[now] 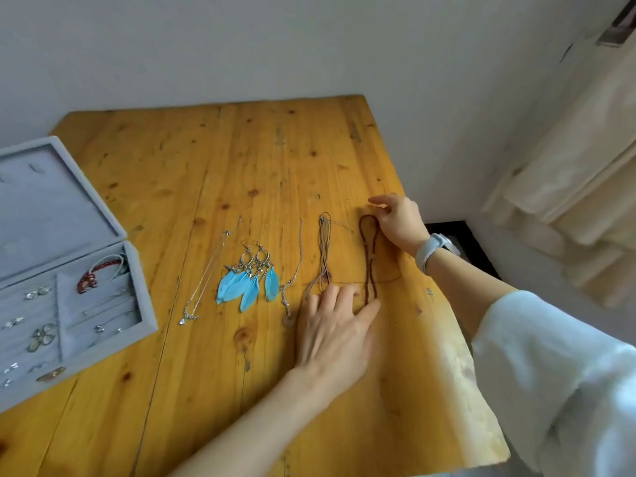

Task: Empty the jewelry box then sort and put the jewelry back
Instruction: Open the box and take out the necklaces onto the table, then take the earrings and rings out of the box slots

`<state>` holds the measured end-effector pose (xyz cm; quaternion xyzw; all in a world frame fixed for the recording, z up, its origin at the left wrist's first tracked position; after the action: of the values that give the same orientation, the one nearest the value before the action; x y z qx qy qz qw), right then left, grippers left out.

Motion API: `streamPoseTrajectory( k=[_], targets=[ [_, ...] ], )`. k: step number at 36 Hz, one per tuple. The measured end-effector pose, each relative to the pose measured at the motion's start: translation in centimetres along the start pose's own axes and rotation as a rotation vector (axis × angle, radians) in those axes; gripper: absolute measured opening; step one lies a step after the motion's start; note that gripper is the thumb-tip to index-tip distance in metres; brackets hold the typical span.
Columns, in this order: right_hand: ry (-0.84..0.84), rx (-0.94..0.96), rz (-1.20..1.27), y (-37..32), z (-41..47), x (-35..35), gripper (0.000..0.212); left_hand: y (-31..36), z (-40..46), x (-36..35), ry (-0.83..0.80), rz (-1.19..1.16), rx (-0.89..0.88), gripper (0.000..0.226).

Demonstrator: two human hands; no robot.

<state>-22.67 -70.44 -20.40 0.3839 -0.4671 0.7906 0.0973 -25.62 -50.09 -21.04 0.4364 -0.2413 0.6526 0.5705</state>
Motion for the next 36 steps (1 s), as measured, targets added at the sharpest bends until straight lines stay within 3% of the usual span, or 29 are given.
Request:
streamPoseTrajectory(
  k=[5,9,16,24,31,36],
  targets=[
    [0.028,0.328,-0.143,-1.3,-3.4,0.2,0.039,-0.1,-0.4,-0.1,-0.064,-0.028,-0.107,0.042],
    [-0.121,0.468,-0.273,-0.2,-6.5,-1.6,0.052,0.8,-2.1,-0.3,-0.117,-0.082,-0.254,0.041],
    [-0.330,0.419,-0.379,0.9,-5.7,-3.6,0.048,1.1,-3.9,-1.3,-0.184,-0.025,-0.291,0.053],
    [-0.402,0.435,-0.451,0.2,-4.5,-4.5,0.048,1.0,-4.2,-2.2,-0.238,0.048,-0.292,0.063],
    [-0.289,0.383,-0.306,-0.9,-4.8,-3.3,0.045,0.7,-4.0,-2.2,-0.275,-0.016,-0.264,0.063],
    [-0.157,0.344,-0.149,-3.6,-5.7,-0.8,0.033,-0.3,-3.1,0.0,-0.172,-0.143,-0.202,0.054]
  ],
)
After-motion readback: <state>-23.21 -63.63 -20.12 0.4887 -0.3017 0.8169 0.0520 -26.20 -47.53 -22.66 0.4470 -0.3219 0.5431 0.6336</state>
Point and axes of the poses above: each hand's wrist, its own z-axis towards the middle knuckle, its own x-axis out of the back of the hand, y = z × x, the point moved 9 cm from there along z, towards the middle knuckle, and after that the axes turned 12 degrees about y, right-handed, at the moved point
